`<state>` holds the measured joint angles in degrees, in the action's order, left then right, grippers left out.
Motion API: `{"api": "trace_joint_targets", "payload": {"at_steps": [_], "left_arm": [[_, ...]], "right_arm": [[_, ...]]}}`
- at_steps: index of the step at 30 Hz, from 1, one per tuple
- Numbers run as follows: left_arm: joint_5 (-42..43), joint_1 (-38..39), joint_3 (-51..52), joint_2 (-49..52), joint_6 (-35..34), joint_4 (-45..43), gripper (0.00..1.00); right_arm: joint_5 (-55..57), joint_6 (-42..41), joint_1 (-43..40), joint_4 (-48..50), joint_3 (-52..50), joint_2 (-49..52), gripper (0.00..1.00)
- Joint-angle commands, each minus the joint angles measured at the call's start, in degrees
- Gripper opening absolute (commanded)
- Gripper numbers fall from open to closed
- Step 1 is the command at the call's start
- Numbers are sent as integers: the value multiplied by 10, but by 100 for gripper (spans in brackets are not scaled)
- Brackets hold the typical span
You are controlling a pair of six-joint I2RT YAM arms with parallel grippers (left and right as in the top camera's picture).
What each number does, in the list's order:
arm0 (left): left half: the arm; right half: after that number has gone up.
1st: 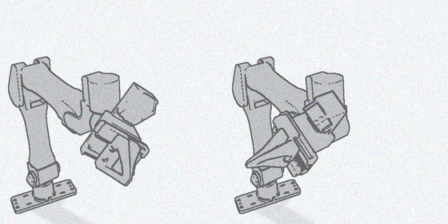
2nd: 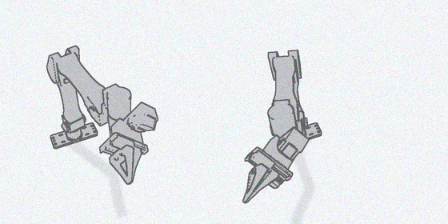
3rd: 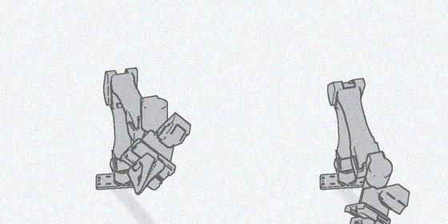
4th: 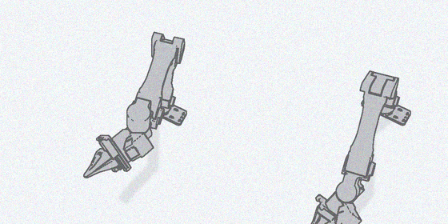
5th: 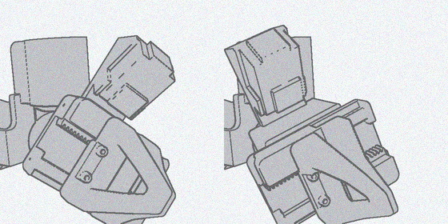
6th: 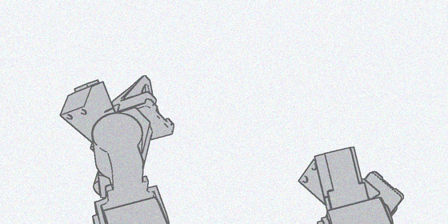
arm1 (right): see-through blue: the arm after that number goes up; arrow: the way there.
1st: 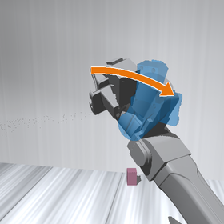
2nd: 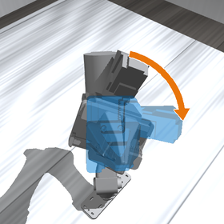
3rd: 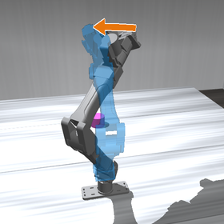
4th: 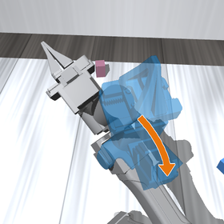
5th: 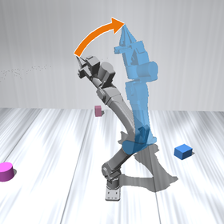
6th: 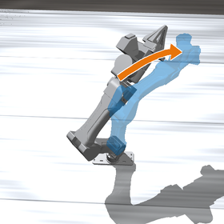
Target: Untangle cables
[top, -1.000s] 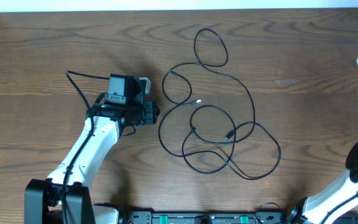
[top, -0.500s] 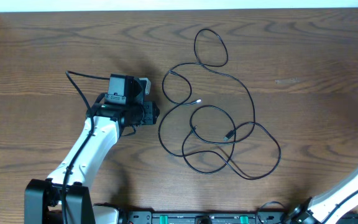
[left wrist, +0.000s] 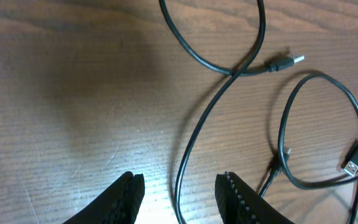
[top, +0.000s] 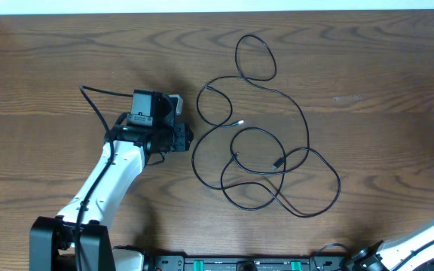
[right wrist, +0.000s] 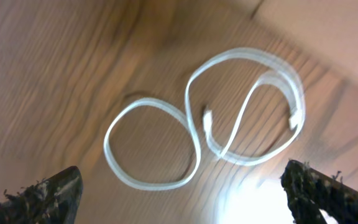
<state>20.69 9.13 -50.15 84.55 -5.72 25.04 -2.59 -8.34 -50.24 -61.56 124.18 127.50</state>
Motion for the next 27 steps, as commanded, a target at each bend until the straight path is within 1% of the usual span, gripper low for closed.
{"api": "trace_joint_targets", "payload": {"at_steps": [1, 4, 7, 11, 14, 16, 17, 19, 21, 23, 24, 27], "left_arm": [[9, 8, -3, -5, 8, 7, 41], [9, 17, -5, -5, 8, 6, 38], [26, 28, -25, -19, 8, 16, 38], [28, 39, -57, -62, 8, 32, 38], [28, 43, -61, -104, 8, 33, 38], [28, 43, -61, -130, 8, 51, 39], [28, 43, -61, -142, 8, 68, 39], [28, 43, -61, -150, 8, 89, 40], [28, 43, -61, -151, 8, 107, 46], [28, 43, -61, -150, 9, 125, 50], [28, 43, -61, -150, 11, 136, 51], [28, 43, -61, -150, 17, 146, 56]], "right_arm": [[-66, -71, 18, -36, 0, 11, 99], [-128, -66, 39, -64, -9, 11, 99], [-174, -27, 75, -93, -24, 11, 99], [-189, 37, 142, -123, -55, 11, 99], [-191, 82, 200, -134, -86, 11, 99], [-215, 142, 254, -142, -113, 11, 99], [-241, 193, 291, -146, -131, 11, 99], [-263, 246, 339, -156, -150, 11, 99], [-265, 289, 389, -161, -167, 11, 99], [-260, 334, 445, -166, -183, 11, 99], [-241, 355, 495, -165, -193, 11, 99], [-169, 345, 574, -148, -197, 11, 99]]}}
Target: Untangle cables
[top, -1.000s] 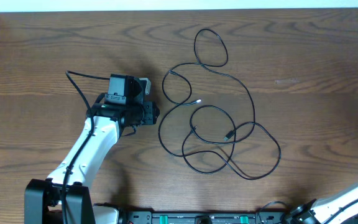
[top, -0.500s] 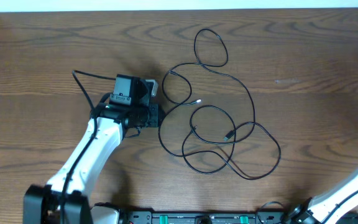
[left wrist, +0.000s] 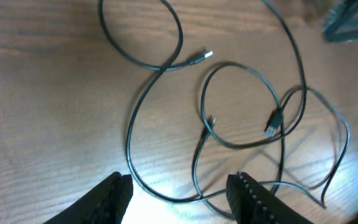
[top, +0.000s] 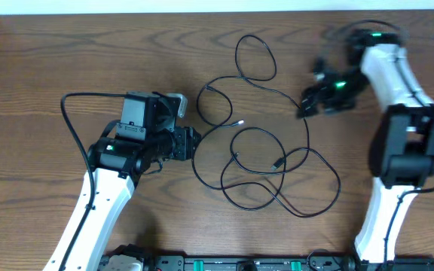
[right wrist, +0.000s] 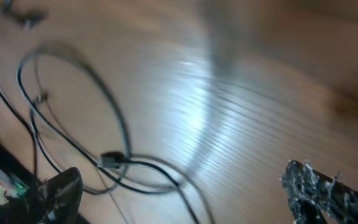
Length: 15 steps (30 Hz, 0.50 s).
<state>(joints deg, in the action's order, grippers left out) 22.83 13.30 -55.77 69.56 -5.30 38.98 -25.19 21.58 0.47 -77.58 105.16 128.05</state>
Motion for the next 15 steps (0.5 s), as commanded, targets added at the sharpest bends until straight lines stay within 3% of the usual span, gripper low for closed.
{"api": "trace_joint_targets", "payload": {"at_steps": [1, 7, 15], "left_arm": [[7, 2, -5, 0, 15, 7, 56], [5, 2, -5, 0, 21, 9, 56], [5, 2, -5, 0, 21, 17, 56]], "right_arm": [[84, 32, 91, 27, -7, 5, 99], [202, -49, 191, 158, -7, 5, 99], [248, -50, 236, 362, -7, 5, 99]]}}
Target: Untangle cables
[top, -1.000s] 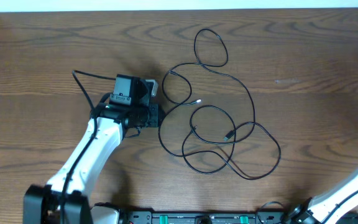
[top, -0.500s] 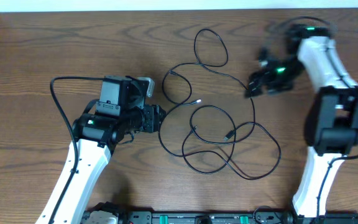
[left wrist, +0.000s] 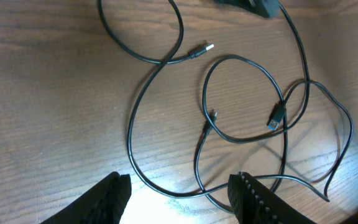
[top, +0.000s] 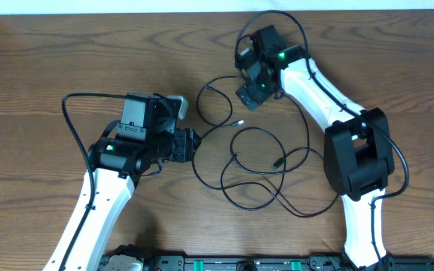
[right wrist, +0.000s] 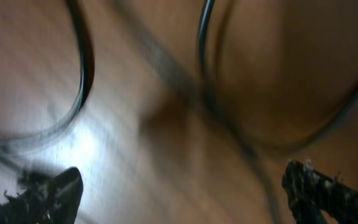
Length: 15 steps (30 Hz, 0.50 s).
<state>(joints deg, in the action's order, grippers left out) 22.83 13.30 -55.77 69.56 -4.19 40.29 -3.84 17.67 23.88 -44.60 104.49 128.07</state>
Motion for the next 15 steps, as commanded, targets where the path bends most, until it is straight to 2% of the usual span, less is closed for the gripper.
{"api": "trace_joint_targets", "payload": {"at_steps": [1, 15], "left_arm": [[5, 2, -5, 0, 10, 5, 56], [5, 2, -5, 0, 10, 5, 56]], "right_arm": [[32, -11, 3, 46, 0, 5, 99], [-60, -3, 2, 132, -2, 90, 99]]}}
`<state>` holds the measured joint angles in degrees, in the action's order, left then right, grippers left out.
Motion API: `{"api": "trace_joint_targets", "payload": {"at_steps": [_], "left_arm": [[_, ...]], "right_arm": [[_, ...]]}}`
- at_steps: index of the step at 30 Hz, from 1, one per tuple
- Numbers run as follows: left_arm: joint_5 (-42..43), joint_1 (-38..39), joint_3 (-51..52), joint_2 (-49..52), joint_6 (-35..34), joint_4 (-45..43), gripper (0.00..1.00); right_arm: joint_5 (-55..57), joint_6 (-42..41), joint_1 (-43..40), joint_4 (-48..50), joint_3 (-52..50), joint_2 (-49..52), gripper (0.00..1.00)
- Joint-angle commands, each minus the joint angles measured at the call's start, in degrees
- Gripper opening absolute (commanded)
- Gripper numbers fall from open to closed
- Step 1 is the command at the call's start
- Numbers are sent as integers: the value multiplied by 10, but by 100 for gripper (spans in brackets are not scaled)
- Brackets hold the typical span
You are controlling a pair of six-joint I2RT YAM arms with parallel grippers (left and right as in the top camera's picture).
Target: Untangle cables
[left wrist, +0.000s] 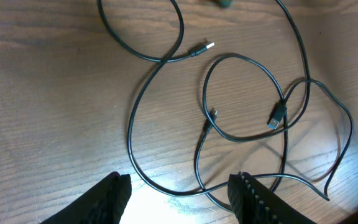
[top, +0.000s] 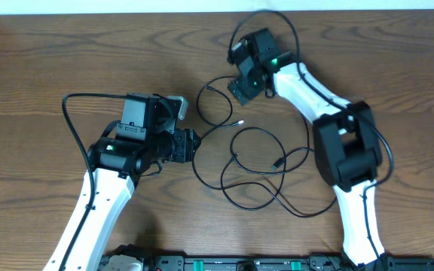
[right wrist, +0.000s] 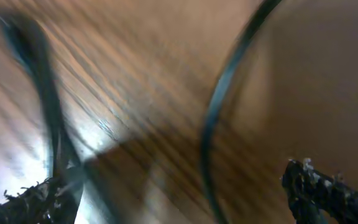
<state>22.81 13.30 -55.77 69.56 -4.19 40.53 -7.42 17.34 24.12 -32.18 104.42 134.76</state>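
Observation:
Black cables (top: 266, 162) lie looped over one another in the middle of the table. The left wrist view shows a small plug (left wrist: 205, 47) and a USB plug (left wrist: 277, 115) among the loops. My left gripper (top: 192, 144) stands open at the tangle's left side, its fingers (left wrist: 120, 186) apart above a low strand and holding nothing. My right gripper (top: 238, 84) is over the tangle's upper left loop. Its view is blurred, with a black strand (right wrist: 219, 106) running between the wide-open fingers (right wrist: 55, 196).
A white cable shows at the table's right edge. The left arm's own lead (top: 70, 113) loops out to its left. A rail (top: 239, 263) runs along the front edge. The back edge (top: 126, 13) meets a white wall.
My right gripper has moved a little to the left and back, over the upper left loop. The left arm and the cables lie as before.
At first my right arm was at the front right corner, its camera on the white cable, and my left gripper was low beside the tangle. Then the left wrist took in the whole tangle and the right gripper was at its right. Later it was over the top loops.

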Motion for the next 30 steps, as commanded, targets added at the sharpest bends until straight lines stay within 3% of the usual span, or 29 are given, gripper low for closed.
{"api": "trace_joint_targets", "payload": {"at_steps": [1, 5, 11, 13, 15, 16, 23, 30], "left_arm": [[5, 2, -5, 0, 10, 2, 56], [5, 2, -5, 0, 10, 2, 56], [5, 2, -5, 0, 10, 2, 56], [5, 2, -5, 0, 10, 2, 56], [5, 2, -5, 0, 10, 2, 56], [5, 2, -5, 0, 10, 2, 56], [5, 2, -5, 0, 10, 4, 56], [5, 2, -5, 0, 10, 4, 56]], "right_arm": [[-24, 0, 0, 12, -2, 28, 99], [-24, 0, -2, 27, -2, 36, 98], [-24, -7, -10, 48, -2, 41, 70], [-23, -6, -13, 49, -2, 42, 49], [-12, -11, -19, 50, -2, 41, 23], [-11, -24, -21, 50, -2, 41, 1], [-11, -110, -46, -2, 9, -23, 1], [-11, -109, -58, -97, 71, -207, 1]]}}
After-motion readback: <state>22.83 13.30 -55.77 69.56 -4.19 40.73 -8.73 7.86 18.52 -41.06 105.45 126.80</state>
